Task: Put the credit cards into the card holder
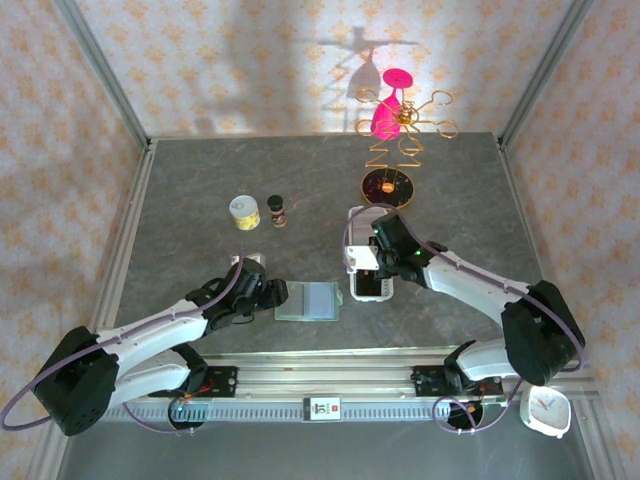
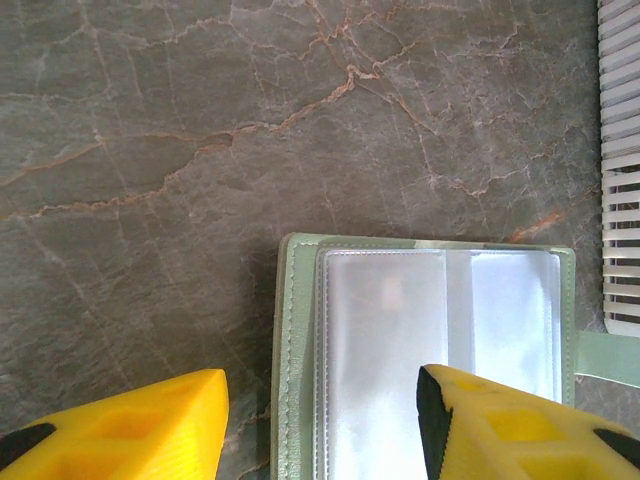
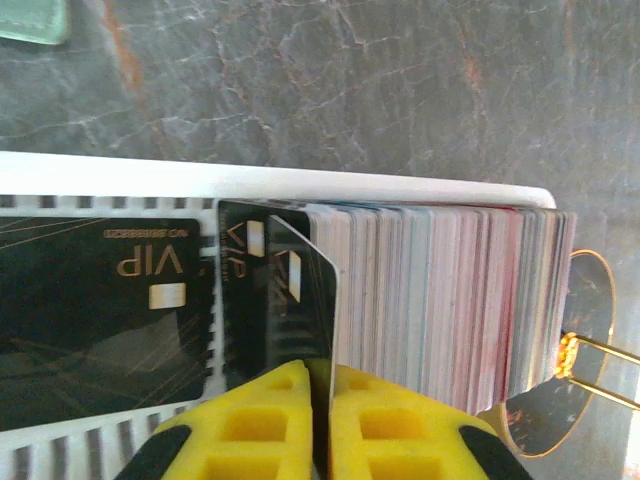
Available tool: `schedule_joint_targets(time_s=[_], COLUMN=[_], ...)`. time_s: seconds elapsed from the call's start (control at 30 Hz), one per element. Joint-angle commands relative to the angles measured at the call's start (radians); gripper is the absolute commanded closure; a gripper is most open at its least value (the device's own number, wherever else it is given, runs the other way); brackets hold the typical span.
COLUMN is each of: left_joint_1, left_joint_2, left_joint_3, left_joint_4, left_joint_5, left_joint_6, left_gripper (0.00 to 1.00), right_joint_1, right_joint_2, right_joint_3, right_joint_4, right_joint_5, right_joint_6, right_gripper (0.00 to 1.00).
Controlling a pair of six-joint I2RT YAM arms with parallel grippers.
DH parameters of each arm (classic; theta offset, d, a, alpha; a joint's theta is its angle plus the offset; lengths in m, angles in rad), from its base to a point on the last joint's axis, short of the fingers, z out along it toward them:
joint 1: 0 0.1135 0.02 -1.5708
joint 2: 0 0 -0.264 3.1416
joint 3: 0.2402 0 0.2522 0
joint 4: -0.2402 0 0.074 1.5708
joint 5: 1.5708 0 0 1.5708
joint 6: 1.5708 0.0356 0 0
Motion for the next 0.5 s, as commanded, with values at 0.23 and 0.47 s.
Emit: schedule_joint_targets(time_s=[0.23, 0.47], left_joint_1=[-0.008, -0.010], left_joint_2=[-0.080, -0.109], left_joint_3=[0.068, 0.085], left_joint_4=[-0.130, -0.113], left_joint_5=[-0.060, 0.035], left_joint_6=[0.055, 0.054], left_gripper=[0.46, 0.65], right_joint_1=[0.064, 0.089], right_joint_2=[-0.135, -0.271], right_joint_3=[0.081, 0.158], right_joint_4=[-0.251, -0.103], right_joint_5=[-0.142, -0.218], right_joint_6=[0.190, 0.879], right_gripper=[1.00, 1.00])
